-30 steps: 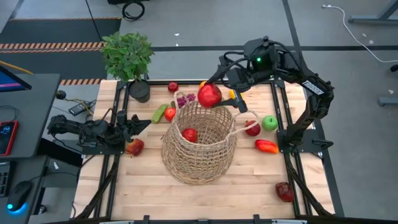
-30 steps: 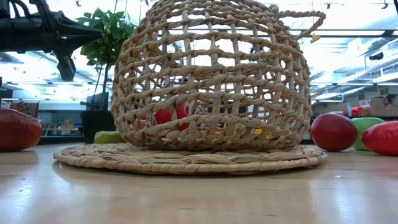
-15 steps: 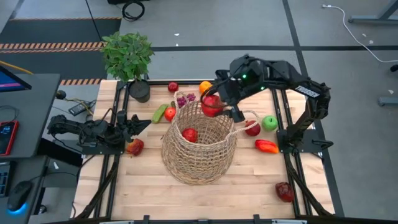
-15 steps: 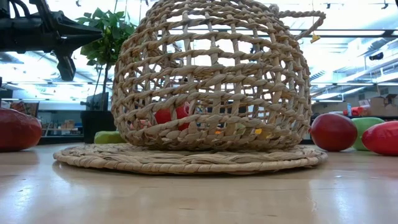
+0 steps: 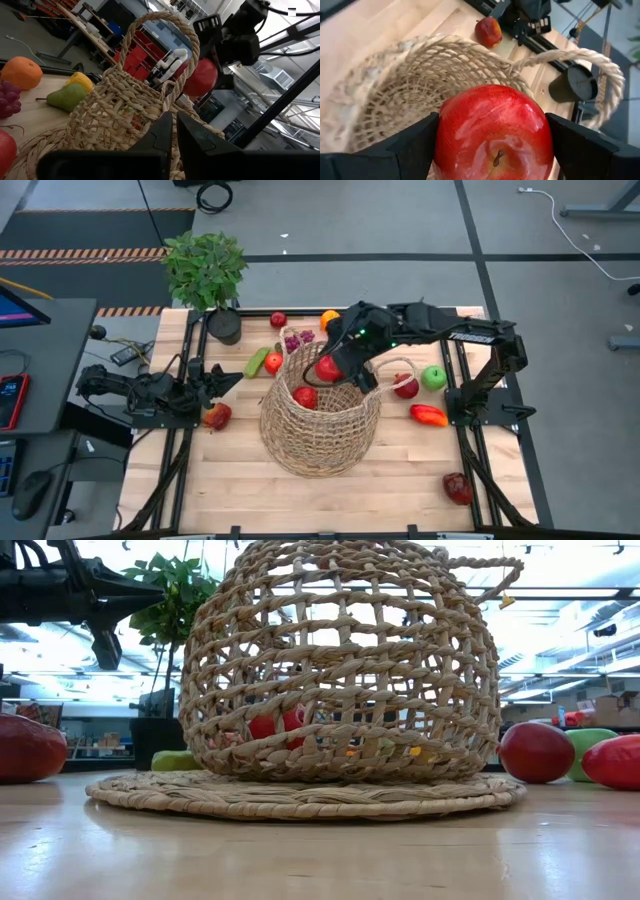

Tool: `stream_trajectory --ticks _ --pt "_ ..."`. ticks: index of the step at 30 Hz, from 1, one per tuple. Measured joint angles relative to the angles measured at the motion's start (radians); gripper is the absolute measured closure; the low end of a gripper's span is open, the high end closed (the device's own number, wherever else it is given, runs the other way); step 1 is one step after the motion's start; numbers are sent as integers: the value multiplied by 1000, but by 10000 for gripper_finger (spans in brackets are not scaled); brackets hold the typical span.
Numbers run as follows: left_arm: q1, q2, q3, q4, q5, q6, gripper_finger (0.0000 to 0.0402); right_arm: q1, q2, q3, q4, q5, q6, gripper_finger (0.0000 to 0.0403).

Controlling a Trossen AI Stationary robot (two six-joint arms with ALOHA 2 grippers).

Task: Build produce basket
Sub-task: Put the red apple into the brown basket

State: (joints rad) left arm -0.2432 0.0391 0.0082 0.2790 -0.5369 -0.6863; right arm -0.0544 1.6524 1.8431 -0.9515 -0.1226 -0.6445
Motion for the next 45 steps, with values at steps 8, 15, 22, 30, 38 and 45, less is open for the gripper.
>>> stream_trajectory --ticks 8,15,22,30,38,45 --pt "0 0 0 0 0 0 366 -32 0 -174 250 10 -74 52" --pt "0 0 0 0 0 0 371 -62 0 -376 455 46 -130 52" --pt "0 0 0 0 0 0 368 -51 0 -539 467 49 -138 52" --pt "0 0 0 0 0 0 369 -30 0 -642 541 44 -127 52" --pt "0 0 0 0 0 0 369 -16 0 -666 530 50 -84 47" --pt "0 0 0 0 0 0 367 -19 0 -666 532 52 24 9"
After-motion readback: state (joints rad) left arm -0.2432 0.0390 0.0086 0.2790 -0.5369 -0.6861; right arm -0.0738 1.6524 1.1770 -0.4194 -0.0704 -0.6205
